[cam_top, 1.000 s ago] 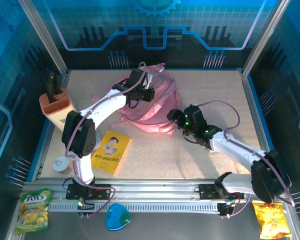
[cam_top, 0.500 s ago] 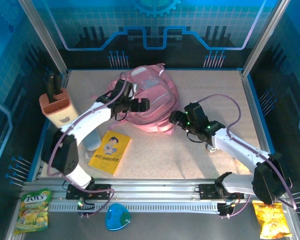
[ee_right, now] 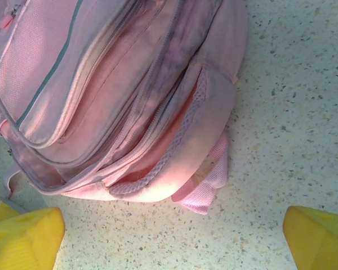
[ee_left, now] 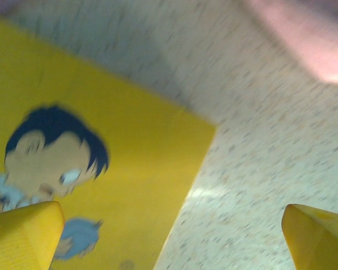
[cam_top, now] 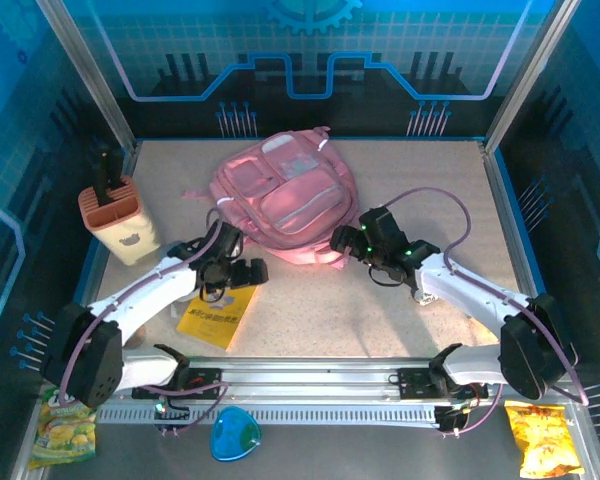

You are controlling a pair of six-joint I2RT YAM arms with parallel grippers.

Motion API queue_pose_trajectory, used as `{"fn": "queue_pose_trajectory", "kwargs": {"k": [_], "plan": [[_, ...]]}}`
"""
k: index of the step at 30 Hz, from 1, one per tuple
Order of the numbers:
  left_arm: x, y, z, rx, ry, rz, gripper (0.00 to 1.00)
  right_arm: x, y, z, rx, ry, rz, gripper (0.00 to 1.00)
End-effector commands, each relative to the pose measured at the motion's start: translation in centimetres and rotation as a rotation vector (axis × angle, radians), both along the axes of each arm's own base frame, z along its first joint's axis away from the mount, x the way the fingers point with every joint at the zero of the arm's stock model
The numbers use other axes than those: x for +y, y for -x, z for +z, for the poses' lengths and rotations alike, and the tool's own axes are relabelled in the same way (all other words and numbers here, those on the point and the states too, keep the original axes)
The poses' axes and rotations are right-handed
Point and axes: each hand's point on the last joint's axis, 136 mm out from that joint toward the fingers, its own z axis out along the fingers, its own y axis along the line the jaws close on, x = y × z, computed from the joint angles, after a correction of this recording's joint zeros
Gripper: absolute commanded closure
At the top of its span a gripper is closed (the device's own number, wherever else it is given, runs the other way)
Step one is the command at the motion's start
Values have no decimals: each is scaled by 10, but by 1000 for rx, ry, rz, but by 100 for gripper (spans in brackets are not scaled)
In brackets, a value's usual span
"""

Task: Pack the student bag

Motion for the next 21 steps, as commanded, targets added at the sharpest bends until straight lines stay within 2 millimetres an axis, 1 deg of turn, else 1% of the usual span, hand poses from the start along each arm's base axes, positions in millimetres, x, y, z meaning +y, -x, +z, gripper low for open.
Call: {"fn": "queue_pose_trajectory", "kwargs": {"k": [1, 5, 9, 12, 14, 16, 19, 21], "plan": [[5, 29, -9, 108, 16, 35, 1, 6, -5, 3, -27, 6, 0, 0], [0, 48, -19, 183, 57, 26, 1, 7, -3, -2, -17, 16, 8, 0], [-6, 65, -30, 248, 61, 23, 2, 5, -2, -5, -20, 18, 5, 0], [-19, 71, -34, 288, 92, 10, 2, 2, -2, -8, -26, 20, -10, 0], [-35, 70, -34, 301, 136, -7, 3, 2, -3, -7, -28, 19, -6, 0], [-56, 64, -31, 305, 199, -27, 3, -2, -4, -7, -25, 35, -12, 0], [-86, 48, -23, 303, 317, -40, 4, -7, -6, -5, -28, 39, -17, 0], [-101, 36, -15, 285, 381, -50, 4, -7, -6, -4, -32, 42, -9, 0]]}}
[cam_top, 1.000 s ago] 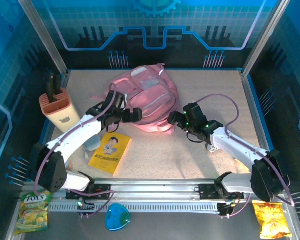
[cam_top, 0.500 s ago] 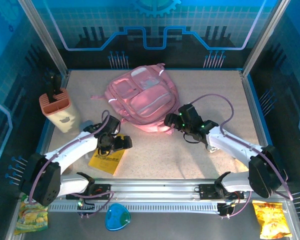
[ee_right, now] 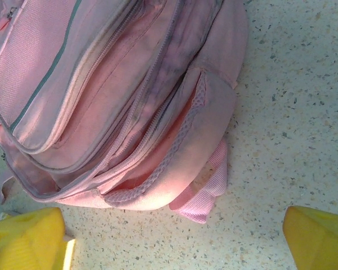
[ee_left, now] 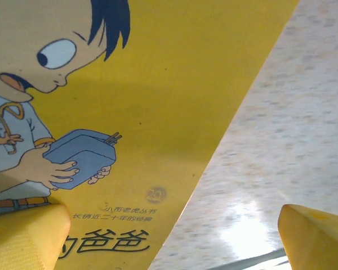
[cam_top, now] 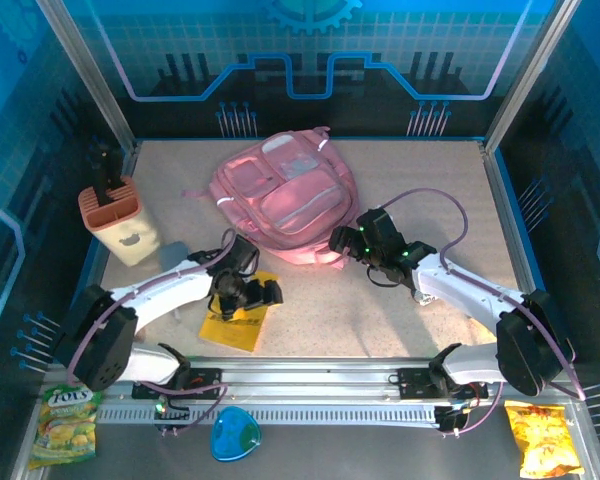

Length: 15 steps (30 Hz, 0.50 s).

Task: Pack the student bag

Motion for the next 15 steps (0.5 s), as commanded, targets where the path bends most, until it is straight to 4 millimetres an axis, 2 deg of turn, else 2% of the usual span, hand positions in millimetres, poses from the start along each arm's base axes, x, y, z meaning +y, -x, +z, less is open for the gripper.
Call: {"fn": "queue_pose_trajectory", "kwargs": {"k": [1, 4, 7, 11, 15], "plan": [[-47, -17, 15, 3, 211, -7, 4, -8, -2, 2, -14, 32, -4, 0], [-56, -28, 29, -26, 245, -15, 4, -10, 0, 1, -6, 38, -3, 0], [-48, -35, 43, -69, 214, -35, 3, -5, 4, 1, 4, 26, 16, 1], [-11, -42, 48, -119, 125, -11, 2, 12, 16, -3, 40, -10, 69, 5], [31, -45, 37, -152, -10, 10, 1, 47, 34, -12, 91, -56, 158, 10]]}}
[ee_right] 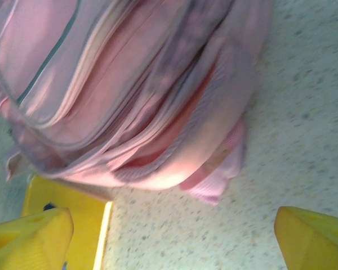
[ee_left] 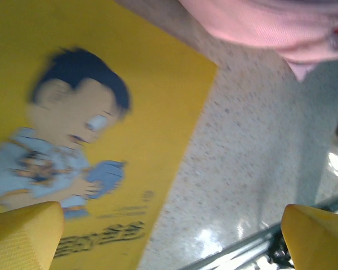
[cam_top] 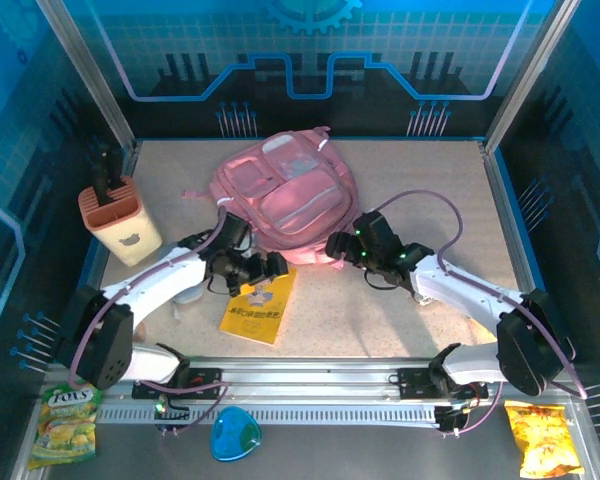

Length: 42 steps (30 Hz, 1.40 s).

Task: Pack the student bag

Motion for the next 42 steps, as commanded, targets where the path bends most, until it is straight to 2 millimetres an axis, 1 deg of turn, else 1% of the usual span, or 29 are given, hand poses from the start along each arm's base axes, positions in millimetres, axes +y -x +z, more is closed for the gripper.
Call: {"fn": "queue_pose_trajectory", "kwargs": {"k": [1, 3, 5, 6, 7, 9, 14, 18, 25, 29, 33, 36, 39, 42], "plan": [[39, 9, -12, -3, -160, -16, 1, 34, 21, -11, 68, -41, 93, 11], [55, 7, -21, -3, -212, 1, 1, 55, 30, -17, 101, -56, 148, 15], [63, 6, -27, 7, -224, 14, 1, 73, 37, -24, 129, -60, 197, 20], [67, 6, -28, 12, -224, 23, 1, 79, 43, -33, 156, -50, 217, 22], [69, 5, -29, 12, -223, 32, 1, 90, 40, -27, 151, -65, 232, 23], [69, 3, -31, 12, -205, 43, 1, 103, 43, -35, 183, -69, 262, 28], [66, 6, -42, 42, -179, 51, 1, 122, 43, -46, 243, -41, 326, 38], [70, 11, -50, 77, -201, 52, 2, 129, 45, -59, 297, -21, 334, 43], [66, 16, -57, 114, -182, 44, 2, 138, 48, -75, 373, -6, 358, 43], [53, 21, -55, 140, -106, 18, 7, 144, 50, -85, 418, 0, 373, 43], [41, 25, -46, 141, -23, 6, 12, 147, 47, -84, 408, -2, 383, 46], [30, 30, -40, 147, 49, -11, 16, 147, 43, -85, 402, 1, 387, 50], [19, 33, -33, 130, 111, -38, 22, 147, 36, -84, 377, -1, 392, 54], [14, 32, -31, 114, 139, -47, 23, 148, 29, -81, 353, -41, 389, 55]]}}
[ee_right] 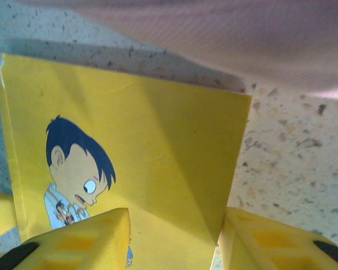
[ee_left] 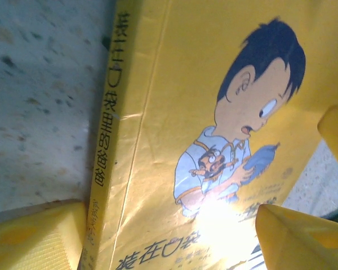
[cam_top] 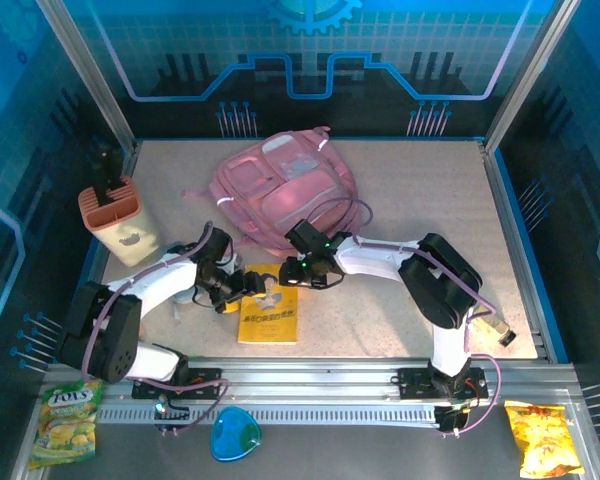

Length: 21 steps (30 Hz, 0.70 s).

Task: Pack the student bag

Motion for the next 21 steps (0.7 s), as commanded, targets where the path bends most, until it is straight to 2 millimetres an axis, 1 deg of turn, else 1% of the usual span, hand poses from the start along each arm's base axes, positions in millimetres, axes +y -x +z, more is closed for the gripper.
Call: {"fn": "queue_pose_trajectory", "kwargs": {"k": [1, 4, 6, 9, 13, 17, 19, 21], "plan": [[-20, -5, 17, -50, 127, -29, 23, 13, -6, 7, -23, -78, 30, 55], [-17, -4, 10, -41, 100, -13, 22, 11, -6, 6, -24, -79, 26, 55], [-8, -4, 2, -26, 42, 11, 17, 7, -5, 3, -19, -61, 19, 55], [1, -3, -6, -7, -21, 32, 14, 0, -5, -1, -17, -32, 9, 55], [0, -4, -8, -3, -11, 44, 10, -3, -3, -7, -3, -13, 2, 55], [-11, -6, -2, -6, 56, 30, 10, -3, -3, -10, 7, -11, -3, 55], [-19, -9, 8, -21, 113, 15, 14, -4, -3, -10, 9, -11, -6, 55], [-27, -11, 21, -50, 165, 1, 18, -7, -3, -11, 11, -7, -16, 56]]}}
